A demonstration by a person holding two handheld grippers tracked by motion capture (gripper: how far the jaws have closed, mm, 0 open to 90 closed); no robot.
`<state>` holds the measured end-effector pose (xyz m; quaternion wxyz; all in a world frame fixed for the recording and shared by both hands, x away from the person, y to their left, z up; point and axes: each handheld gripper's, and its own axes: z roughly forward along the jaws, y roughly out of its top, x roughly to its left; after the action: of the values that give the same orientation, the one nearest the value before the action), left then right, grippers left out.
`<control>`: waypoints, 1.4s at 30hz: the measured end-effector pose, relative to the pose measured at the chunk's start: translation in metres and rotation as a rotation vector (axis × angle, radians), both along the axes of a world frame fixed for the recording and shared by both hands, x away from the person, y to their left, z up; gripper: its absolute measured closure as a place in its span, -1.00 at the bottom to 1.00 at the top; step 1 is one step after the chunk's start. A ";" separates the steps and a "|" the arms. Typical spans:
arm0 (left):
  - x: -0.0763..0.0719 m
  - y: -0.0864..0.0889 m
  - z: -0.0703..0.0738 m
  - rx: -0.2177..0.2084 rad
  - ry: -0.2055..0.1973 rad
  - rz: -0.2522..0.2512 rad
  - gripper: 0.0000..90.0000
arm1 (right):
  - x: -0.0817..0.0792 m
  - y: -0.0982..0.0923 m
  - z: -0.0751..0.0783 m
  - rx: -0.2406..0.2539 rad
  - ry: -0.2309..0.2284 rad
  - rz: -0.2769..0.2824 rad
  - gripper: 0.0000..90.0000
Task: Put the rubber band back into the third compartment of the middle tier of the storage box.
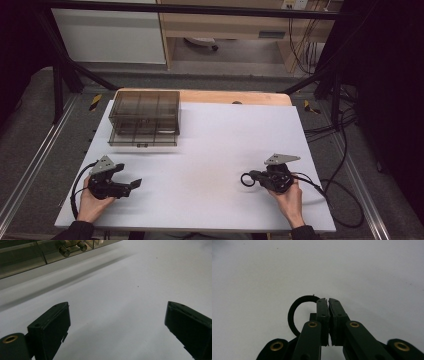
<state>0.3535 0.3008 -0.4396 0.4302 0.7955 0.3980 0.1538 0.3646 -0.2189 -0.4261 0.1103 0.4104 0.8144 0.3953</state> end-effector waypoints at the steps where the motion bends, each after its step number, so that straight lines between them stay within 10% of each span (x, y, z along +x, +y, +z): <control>1: 0.000 0.000 0.000 0.000 -0.001 0.000 -0.86 | 0.000 0.001 0.000 -0.002 0.003 -0.001 0.95; 42: 0.000 0.002 0.000 -0.008 0.001 0.003 -0.86 | 0.026 0.058 0.023 0.004 -0.035 0.026 0.95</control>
<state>0.3534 0.3028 -0.4394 0.4330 0.7933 0.3999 0.1526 0.3904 -0.1612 -0.4027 0.1187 0.3932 0.8167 0.4054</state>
